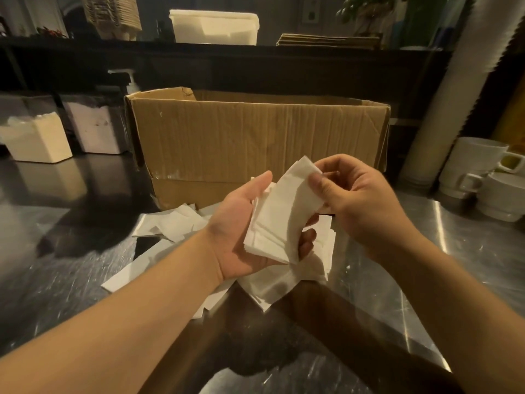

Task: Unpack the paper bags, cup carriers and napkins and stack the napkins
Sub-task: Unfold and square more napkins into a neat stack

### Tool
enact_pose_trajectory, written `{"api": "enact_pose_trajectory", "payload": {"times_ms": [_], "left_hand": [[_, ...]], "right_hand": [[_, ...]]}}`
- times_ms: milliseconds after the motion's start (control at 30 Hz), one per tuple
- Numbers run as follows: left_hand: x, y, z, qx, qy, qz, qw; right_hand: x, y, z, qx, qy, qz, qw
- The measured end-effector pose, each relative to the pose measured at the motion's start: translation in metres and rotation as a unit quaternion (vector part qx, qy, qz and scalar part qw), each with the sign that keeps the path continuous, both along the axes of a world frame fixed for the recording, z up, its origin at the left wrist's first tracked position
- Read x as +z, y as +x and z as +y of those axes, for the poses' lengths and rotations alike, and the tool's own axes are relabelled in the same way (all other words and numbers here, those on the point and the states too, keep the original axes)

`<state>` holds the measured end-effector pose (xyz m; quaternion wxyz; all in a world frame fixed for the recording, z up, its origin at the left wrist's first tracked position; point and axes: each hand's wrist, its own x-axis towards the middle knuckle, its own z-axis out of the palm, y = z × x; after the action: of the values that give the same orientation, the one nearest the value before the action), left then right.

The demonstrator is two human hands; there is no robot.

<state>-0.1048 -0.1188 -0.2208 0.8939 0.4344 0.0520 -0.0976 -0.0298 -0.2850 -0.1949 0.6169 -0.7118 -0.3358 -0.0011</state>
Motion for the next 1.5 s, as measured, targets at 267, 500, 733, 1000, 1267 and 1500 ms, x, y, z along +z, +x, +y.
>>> {"api": "enact_pose_trajectory", "payload": {"times_ms": [267,500,733,1000,1267,1500], "left_hand": [[-0.003,0.002,0.0,-0.026,0.012,-0.02,0.999],[0.003,-0.005,-0.004,-0.088,0.0,-0.037,0.995],[0.001,-0.004,-0.005,-0.049,0.019,-0.018,0.998],[0.002,-0.003,-0.001,0.01,-0.06,-0.01,0.998],[0.0,0.0,0.001,0.008,-0.057,0.003,0.998],[-0.003,0.001,0.004,0.011,-0.065,0.005,0.998]], "right_hand": [[0.01,0.001,-0.01,0.14,-0.024,0.092,0.985],[-0.006,-0.002,0.002,0.041,-0.077,-0.009,0.996],[-0.008,0.0,0.003,0.017,-0.157,-0.142,0.977],[-0.012,-0.005,0.003,0.087,-0.235,-0.265,0.931],[-0.018,-0.003,0.003,0.075,-0.216,-0.31,0.923],[-0.019,-0.004,0.005,0.063,-0.242,-0.364,0.897]]}}
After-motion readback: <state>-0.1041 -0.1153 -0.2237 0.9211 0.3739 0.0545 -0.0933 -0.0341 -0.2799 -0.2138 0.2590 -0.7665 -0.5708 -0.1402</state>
